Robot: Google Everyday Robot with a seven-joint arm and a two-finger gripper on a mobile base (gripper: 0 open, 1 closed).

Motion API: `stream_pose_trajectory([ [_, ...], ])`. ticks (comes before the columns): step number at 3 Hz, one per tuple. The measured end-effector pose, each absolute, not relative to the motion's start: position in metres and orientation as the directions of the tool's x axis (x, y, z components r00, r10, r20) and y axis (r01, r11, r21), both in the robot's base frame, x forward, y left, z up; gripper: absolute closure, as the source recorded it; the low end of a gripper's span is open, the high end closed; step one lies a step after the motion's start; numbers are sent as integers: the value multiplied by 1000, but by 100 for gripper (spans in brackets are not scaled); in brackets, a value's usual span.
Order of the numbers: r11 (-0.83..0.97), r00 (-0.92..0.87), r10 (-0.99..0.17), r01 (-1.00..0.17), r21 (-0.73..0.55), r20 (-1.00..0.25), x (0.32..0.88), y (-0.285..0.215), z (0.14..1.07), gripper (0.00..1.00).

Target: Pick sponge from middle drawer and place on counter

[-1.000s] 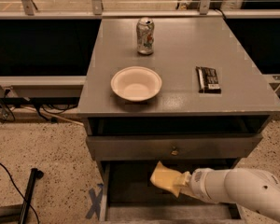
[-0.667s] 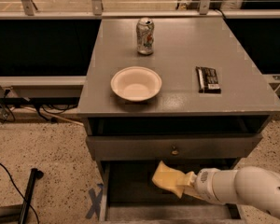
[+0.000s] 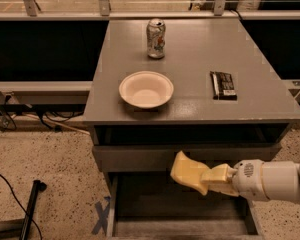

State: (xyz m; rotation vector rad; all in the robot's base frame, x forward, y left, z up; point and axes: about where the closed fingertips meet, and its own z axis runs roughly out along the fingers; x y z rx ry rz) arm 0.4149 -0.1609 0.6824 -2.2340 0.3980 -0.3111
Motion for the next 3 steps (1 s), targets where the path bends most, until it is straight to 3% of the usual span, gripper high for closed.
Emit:
stream_pose_trajectory([
  [2,-695,984,-145,-24,-718,108,413,-156,769,100],
  [3,-736,986,-108,9,-677,130,418,-167,802,100],
])
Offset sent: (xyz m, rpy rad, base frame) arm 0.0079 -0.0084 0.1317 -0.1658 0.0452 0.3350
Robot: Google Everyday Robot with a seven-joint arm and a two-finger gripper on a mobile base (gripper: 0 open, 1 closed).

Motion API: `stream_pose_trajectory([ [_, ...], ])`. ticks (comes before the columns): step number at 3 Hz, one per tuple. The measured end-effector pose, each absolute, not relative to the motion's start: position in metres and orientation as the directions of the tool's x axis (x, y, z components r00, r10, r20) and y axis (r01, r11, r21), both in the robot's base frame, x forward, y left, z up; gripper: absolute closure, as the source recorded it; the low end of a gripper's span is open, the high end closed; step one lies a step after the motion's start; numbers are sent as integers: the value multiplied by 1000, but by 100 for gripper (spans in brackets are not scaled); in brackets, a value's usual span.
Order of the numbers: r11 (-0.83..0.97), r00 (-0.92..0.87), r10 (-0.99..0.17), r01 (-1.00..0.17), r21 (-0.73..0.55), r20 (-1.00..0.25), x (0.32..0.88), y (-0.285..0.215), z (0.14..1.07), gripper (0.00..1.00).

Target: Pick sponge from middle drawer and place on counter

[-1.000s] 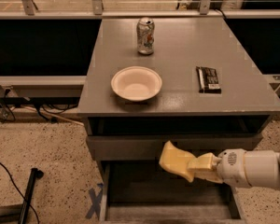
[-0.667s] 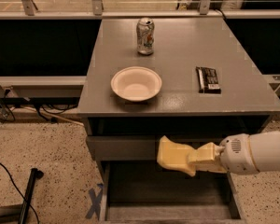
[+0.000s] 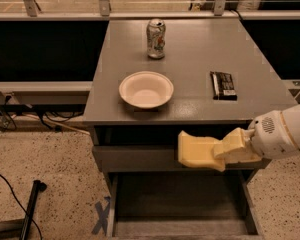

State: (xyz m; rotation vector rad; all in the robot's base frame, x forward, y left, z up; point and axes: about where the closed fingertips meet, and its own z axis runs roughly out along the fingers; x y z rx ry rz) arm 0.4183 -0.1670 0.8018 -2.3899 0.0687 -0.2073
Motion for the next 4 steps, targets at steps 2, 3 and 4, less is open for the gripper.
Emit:
stream_pose_trajectory([
  [2,-839,959,-216,-85,-537,184,480,-199,834,100],
  [3,-853,930,-300,-162,-496,212,504,-228,848,100],
  [4,-832,883,-409,-258,-491,229,521,-266,858,100],
])
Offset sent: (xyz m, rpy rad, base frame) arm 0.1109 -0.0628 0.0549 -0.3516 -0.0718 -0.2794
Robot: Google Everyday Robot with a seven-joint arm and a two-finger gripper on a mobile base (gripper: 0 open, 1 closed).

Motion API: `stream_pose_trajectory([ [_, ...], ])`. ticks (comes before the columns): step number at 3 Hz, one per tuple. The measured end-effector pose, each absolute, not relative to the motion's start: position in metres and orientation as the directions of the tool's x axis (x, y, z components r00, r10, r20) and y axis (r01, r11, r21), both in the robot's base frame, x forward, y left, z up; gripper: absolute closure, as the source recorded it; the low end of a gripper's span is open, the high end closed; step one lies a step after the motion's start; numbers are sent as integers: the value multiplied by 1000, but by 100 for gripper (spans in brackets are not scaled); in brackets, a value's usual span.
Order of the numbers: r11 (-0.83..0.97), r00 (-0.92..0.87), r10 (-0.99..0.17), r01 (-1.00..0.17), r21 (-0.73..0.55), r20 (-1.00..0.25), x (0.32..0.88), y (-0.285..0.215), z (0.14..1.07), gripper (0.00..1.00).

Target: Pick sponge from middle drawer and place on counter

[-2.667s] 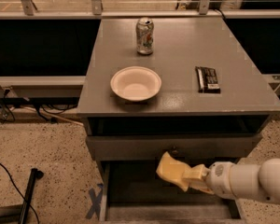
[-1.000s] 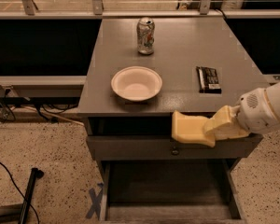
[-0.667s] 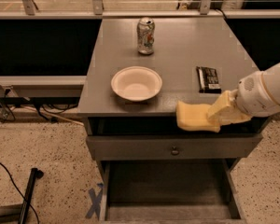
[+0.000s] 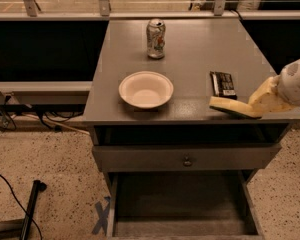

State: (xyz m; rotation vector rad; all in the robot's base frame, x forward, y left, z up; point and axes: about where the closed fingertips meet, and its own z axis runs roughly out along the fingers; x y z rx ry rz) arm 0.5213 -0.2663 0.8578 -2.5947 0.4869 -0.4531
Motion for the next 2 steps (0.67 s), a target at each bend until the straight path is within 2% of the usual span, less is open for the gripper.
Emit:
stream_pose_trajectory([
  [2,-793,777,-552,-375,-481,302,532,-318,886,100],
])
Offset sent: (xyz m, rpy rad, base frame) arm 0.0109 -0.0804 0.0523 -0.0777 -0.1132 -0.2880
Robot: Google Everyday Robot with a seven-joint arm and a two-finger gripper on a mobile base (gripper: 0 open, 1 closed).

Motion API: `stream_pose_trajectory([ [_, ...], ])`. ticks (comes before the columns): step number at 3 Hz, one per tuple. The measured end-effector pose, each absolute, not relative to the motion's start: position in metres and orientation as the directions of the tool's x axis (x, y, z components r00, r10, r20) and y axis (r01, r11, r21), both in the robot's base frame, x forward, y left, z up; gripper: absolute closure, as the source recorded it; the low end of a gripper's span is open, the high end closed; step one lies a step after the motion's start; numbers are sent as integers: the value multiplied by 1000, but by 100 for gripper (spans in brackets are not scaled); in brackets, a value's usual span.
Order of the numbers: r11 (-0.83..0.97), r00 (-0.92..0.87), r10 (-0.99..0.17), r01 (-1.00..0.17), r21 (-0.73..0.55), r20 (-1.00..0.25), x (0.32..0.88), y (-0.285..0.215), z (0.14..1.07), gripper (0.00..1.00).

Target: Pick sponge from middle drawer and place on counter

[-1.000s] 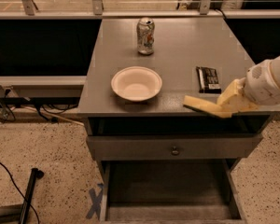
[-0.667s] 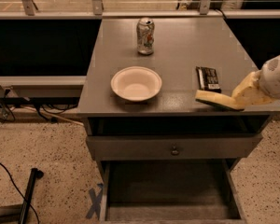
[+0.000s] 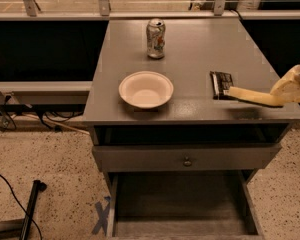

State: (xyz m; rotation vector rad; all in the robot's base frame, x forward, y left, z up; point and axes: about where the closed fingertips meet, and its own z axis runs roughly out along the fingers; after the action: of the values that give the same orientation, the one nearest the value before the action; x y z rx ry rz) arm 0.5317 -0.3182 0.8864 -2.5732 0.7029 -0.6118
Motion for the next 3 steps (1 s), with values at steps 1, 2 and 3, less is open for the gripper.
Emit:
stream_pose_trajectory([
  [1,-787,726,-585,-399,-470,363,537,-335,886,100],
  [2,-791,698,-577,-350,-502,424,541,-343,870,100],
  [3,-849,687,-484,-221,-479,542,545,-343,861,100],
])
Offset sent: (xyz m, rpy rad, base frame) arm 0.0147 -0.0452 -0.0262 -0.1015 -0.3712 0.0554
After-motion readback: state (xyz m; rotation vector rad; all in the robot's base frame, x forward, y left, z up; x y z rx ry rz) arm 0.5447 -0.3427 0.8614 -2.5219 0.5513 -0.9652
